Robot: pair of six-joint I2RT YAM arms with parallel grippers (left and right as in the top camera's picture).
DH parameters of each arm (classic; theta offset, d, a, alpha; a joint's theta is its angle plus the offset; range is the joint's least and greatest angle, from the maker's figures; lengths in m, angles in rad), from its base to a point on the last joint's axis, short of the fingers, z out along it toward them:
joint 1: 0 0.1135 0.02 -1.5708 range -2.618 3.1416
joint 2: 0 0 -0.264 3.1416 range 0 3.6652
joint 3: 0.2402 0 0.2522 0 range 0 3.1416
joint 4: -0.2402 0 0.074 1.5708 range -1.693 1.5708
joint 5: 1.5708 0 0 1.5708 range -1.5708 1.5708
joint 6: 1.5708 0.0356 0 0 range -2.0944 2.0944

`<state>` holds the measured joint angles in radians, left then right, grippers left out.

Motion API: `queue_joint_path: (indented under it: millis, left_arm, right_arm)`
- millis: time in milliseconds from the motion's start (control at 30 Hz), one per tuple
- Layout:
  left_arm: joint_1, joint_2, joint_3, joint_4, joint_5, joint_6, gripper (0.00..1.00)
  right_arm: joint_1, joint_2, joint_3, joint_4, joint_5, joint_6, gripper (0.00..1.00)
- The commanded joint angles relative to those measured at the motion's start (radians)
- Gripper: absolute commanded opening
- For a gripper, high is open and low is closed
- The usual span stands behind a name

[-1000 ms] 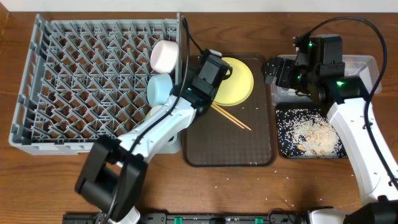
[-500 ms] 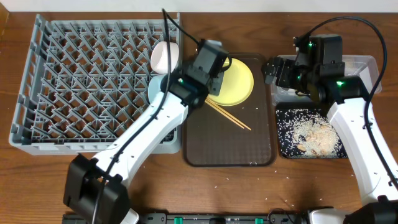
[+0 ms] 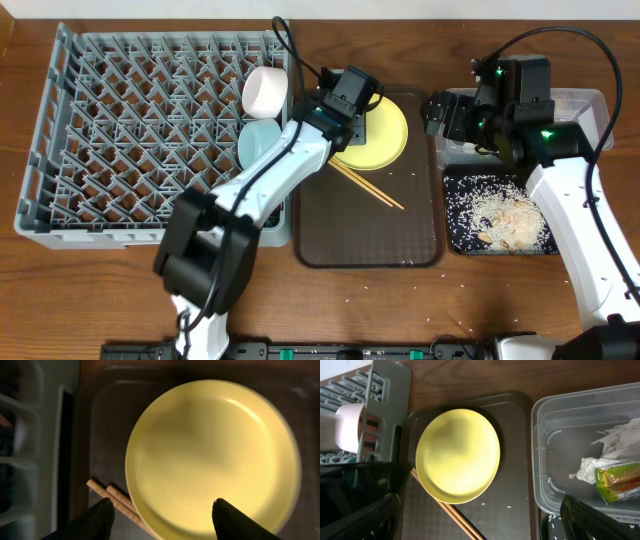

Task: Sort waste into correct bins and load items into the dishwasher
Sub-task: 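Move the left gripper right and grasp the yellow plate's left rim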

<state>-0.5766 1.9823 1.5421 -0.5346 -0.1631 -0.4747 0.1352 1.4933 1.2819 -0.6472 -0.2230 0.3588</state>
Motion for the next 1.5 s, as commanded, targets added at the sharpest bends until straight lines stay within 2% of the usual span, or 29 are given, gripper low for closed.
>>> queue_joint_path:
  millis: [0,133,233,400,733,933,1200,1367,1467]
  left_arm:
    - [0.013,0.045,0.003,0.021,-0.002,-0.050,0.66]
    - [0.039,0.100,0.003,0.025,0.002,-0.117,0.70]
    - [0.072,0.137,0.003,0.048,0.107,-0.122,0.70]
    - [0.134,0.187,0.002,0.097,0.328,-0.133,0.63]
    - [0.159,0.199,0.001,0.095,0.465,-0.145,0.51]
    - [0.132,0.199,0.000,0.096,0.470,-0.153,0.47]
    - [0.121,0.199,0.000,0.100,0.487,-0.287,0.47]
    - [0.086,0.201,-0.002,0.103,0.385,-0.293,0.47]
    - [0.069,0.203,-0.010,0.103,0.351,-0.347,0.46]
  right_arm:
    - [0.003,-0.002,0.012,0.000,0.010,0.000,0.99]
    - [0.003,-0.002,0.012,0.000,0.009,0.000,0.99]
    - [0.003,-0.002,0.012,-0.001,0.010,0.000,0.99]
    - [0.003,-0.002,0.012,0.000,0.010,0.000,0.99]
    - [0.003,-0.002,0.012,0.000,0.010,0.000,0.99]
    - [0.003,-0.002,0.012,0.000,0.009,0.000,0.99]
    - [0.003,-0.002,0.012,0.000,0.010,0.000,0.99]
    - [0.003,-0.002,0.012,0.000,0.010,0.000,0.99]
    - [0.003,-0.002,0.012,0.000,0.009,0.000,0.99]
